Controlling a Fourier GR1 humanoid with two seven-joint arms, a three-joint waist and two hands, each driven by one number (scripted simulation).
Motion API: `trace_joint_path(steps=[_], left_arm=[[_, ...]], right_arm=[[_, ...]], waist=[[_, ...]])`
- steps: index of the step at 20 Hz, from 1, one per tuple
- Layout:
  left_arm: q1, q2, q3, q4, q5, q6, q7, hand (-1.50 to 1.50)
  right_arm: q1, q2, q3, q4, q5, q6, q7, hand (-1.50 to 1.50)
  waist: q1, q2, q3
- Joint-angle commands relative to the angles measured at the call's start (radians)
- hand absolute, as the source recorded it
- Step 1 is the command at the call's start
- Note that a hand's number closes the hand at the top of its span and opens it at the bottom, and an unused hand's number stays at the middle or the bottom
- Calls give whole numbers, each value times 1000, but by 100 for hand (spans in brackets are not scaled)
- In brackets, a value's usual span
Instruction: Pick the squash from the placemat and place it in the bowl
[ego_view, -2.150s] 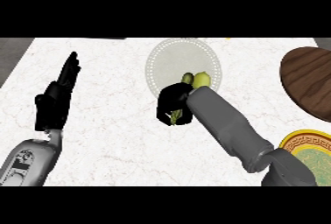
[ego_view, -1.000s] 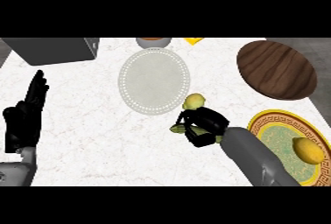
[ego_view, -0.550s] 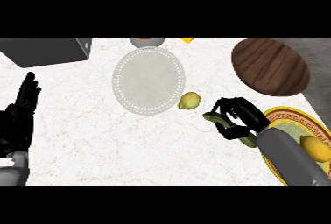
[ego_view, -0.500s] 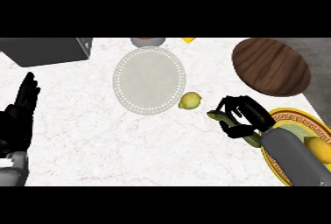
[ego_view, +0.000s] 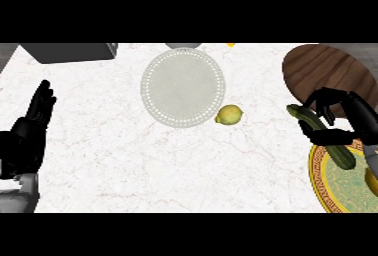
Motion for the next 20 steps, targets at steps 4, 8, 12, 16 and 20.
trace_joint_path(steps=[4, 8, 12, 16, 20], left_arm=[[-108, -73, -66, 33, -58, 3, 8, 0], [-122, -90, -67, 43, -65, -22, 10, 0], [-96, -76, -49, 7, -50, -45, 18, 0], [-166, -103, -68, 43, -67, -37, 36, 0], [-175, -97, -49, 70, -61, -53, 6, 0]], right_arm=[[57, -110, -225, -62, -108, 18, 71, 150], [-36, -64, -258, 141, -34, -14, -24, 150], [-149, -97, -292, 368, 45, -55, -142, 150], [-213, -80, -276, 532, 168, -214, -213, 150], [-332, -113, -296, 732, 218, -257, -275, 150]], waist=[[81, 27, 4], [101, 31, 5], [121, 35, 6], [130, 43, 7], [145, 49, 8]])
